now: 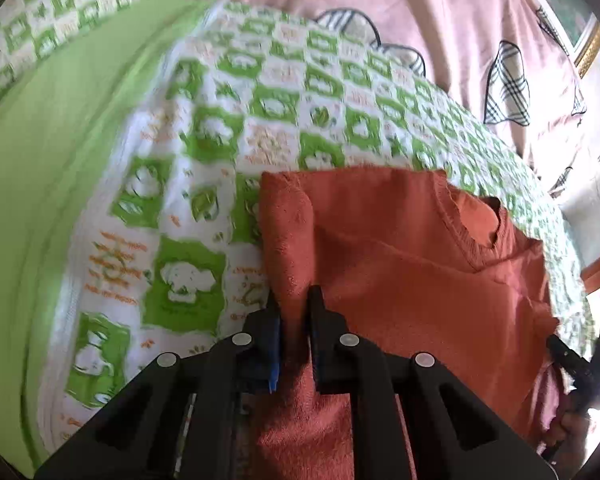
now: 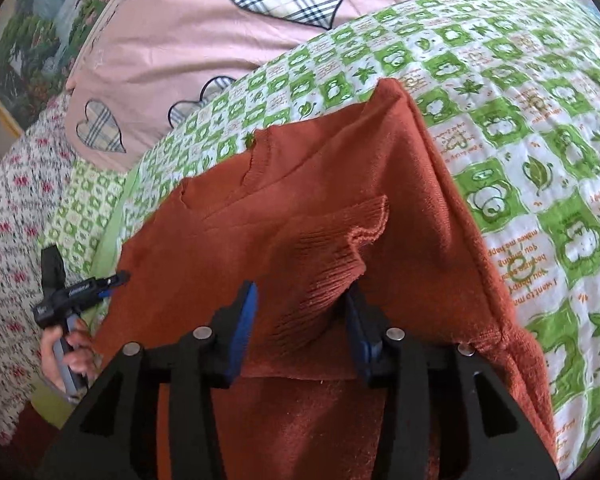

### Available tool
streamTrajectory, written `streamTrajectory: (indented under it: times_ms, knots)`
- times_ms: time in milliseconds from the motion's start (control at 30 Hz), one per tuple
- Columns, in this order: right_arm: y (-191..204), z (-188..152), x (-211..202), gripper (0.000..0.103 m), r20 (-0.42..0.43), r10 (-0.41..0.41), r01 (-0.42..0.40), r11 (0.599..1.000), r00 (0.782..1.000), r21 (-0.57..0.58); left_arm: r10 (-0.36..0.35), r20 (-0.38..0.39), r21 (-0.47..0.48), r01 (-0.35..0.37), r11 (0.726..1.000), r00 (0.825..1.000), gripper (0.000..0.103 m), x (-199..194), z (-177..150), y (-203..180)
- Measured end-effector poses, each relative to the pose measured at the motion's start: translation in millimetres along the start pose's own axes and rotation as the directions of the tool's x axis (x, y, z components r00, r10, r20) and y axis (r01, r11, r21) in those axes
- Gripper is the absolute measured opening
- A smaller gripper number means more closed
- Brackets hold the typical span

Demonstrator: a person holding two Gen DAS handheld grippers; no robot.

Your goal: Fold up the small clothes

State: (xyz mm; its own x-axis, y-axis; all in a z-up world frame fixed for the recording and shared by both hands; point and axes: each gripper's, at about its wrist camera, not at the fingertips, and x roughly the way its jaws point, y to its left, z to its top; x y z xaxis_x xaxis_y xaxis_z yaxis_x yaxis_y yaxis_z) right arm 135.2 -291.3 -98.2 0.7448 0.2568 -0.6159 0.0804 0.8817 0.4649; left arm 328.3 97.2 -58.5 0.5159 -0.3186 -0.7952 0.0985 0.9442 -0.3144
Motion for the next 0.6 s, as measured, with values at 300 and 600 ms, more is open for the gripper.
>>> streamTrajectory:
  times_ms: [300,600]
  knots:
    - [8,14,14,0.012,0.012,-0.122,0.123,0.985,0.992,-0.118,0.026,0.074,-0.051,-0.022,0.998,0.997,0.008,-1,-8,11]
    - [-14,-1,-26,0.029,0.02,-0.165,0.165,0.986,0.986,-0.027,0.084,0.043,-0.054,-0.082,0.995,0.996,0.013,-26,-23,7]
